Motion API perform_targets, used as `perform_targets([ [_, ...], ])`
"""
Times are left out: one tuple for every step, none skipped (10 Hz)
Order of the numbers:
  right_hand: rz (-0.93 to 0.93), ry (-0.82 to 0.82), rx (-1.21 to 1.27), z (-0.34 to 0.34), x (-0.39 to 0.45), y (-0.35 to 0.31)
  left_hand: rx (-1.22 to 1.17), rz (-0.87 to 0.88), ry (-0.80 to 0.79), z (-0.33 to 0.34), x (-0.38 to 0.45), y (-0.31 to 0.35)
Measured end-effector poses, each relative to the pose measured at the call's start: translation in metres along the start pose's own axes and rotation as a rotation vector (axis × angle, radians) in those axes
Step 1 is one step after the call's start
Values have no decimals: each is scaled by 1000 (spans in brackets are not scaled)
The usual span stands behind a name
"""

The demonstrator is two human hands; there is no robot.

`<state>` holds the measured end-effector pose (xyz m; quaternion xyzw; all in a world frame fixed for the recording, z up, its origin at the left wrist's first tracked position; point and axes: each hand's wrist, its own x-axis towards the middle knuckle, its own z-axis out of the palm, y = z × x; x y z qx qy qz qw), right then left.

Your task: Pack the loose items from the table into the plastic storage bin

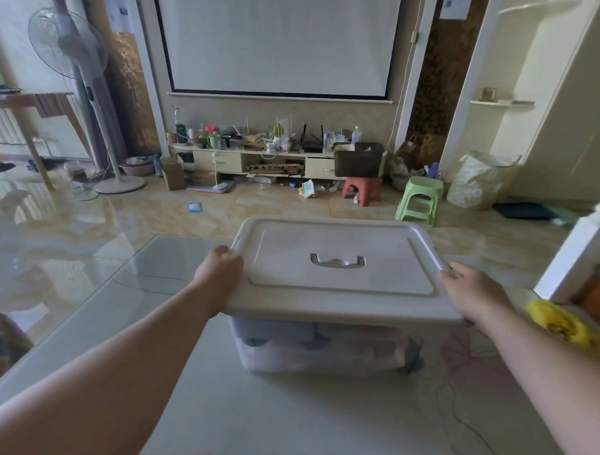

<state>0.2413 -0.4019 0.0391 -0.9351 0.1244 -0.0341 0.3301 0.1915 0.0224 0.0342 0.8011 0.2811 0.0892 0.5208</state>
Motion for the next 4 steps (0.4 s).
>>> perform_targets([
  [-41,46,-129,-2,-7,-6,-40,41,33,0,-8,-8],
  [-40,81,-194,-3,-8,-6,-74,47,-105,-5,-22,-17],
  [27,-16,-25,-6,-5,-1,-460,-6,-221,-22,-45,-21],
  [207,-97,487,-12,1,6,-646,91,-61,-42,-83,-35],
])
